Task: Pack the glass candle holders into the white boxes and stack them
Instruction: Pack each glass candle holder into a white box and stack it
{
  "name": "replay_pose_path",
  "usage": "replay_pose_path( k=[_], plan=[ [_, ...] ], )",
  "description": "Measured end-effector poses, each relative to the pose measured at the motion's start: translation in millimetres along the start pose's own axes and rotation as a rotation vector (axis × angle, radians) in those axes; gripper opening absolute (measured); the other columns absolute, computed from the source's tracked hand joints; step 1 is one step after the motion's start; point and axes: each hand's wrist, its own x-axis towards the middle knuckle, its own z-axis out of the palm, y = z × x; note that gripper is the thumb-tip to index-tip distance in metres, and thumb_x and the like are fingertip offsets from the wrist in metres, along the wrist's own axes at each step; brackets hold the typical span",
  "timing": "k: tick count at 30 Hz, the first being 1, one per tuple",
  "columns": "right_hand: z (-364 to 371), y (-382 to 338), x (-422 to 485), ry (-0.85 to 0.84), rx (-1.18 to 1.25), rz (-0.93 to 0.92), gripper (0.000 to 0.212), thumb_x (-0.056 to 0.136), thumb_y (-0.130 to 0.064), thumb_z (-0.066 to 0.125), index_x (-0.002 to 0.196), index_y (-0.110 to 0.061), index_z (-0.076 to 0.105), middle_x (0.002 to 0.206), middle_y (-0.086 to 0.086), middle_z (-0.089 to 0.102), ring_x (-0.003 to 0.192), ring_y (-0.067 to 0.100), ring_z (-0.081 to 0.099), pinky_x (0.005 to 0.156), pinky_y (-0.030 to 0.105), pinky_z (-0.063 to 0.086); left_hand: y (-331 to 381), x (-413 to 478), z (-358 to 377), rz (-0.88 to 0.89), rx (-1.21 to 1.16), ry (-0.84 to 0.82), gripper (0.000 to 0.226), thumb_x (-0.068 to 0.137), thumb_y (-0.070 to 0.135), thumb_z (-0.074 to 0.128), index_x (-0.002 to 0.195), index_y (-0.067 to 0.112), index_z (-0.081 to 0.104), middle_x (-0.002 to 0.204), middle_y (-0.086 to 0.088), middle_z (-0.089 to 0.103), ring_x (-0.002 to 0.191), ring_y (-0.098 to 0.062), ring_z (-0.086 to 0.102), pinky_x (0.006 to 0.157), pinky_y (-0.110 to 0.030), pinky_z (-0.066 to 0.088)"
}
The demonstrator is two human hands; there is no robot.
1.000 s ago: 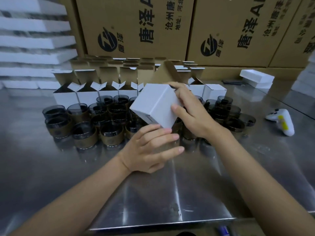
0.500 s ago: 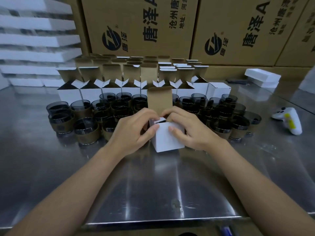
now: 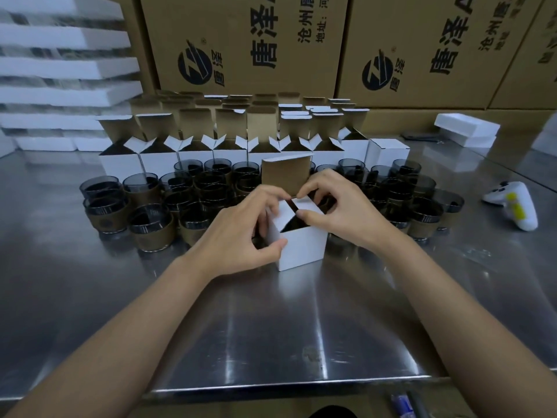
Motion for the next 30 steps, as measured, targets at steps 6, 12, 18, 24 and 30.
replay_pose_path(
  k=[6,12,18,24,30],
  plan=[
    [-9.0,-1.4,1.9,0.103,0.114,0.105,0.011,0.086,-0.018,0.063,0.089,-0.029,0.065,0.086,-0.012,0.066,0.071,0.007,0.064,0.059,0.016,0.051,-5.2,0.4,-2.8,-0.008,0.039,0.033,0.047,0.076,0.05,0.071,0.111,0.023,0.055,0.112,0.008,0.03,0.082,-0.008,0.053,0.066,-0.025,0.05],
    [-15.5,3.8,0.8,0.099,0.167,0.245,0.009,0.088,-0.007,0.062,0.09,-0.015,0.065,0.06,0.005,0.068,0.05,0.021,0.068,0.05,0.023,0.055,-7.8,3.8,-13.3,-0.083,0.075,0.215,0.033,0.082,0.054,0.063,0.084,0.024,0.076,0.087,0.007,0.039,0.08,-0.012,0.051,0.064,-0.024,0.045],
    [-12.7,11.0,3.4,0.126,-0.17,0.234,0.023,0.085,-0.038,0.072,0.073,-0.021,0.063,0.05,-0.004,0.057,0.05,0.007,0.053,0.058,0.027,0.047,-6.9,1.4,-16.7,-0.077,0.095,0.172,0.02,0.085,0.034,0.061,0.087,0.021,0.076,0.065,0.008,0.051,0.067,-0.008,0.049,0.063,-0.026,0.042],
    [-5.1,15.5,0.1,0.075,-0.309,0.141,0.04,0.092,-0.034,0.063,0.055,-0.024,0.053,0.045,-0.008,0.049,0.047,0.008,0.045,0.055,0.025,0.036,-3.5,0.1,-16.0,-0.129,0.094,0.007,0.034,0.089,0.039,0.047,0.108,0.027,0.073,0.068,0.01,0.053,0.071,-0.007,0.051,0.066,-0.021,0.041],
    [-10.7,19.0,-1.0,0.242,-0.448,0.027,0.022,0.09,-0.039,0.065,0.07,-0.028,0.065,0.058,-0.011,0.056,0.059,0.006,0.049,0.055,0.024,0.034,-2.5,1.5,-13.2,-0.122,0.236,-0.032,0.04,0.085,0.064,0.043,0.091,0.031,0.064,0.071,0.017,0.045,0.077,0.001,0.047,0.06,-0.017,0.032]
  ],
)
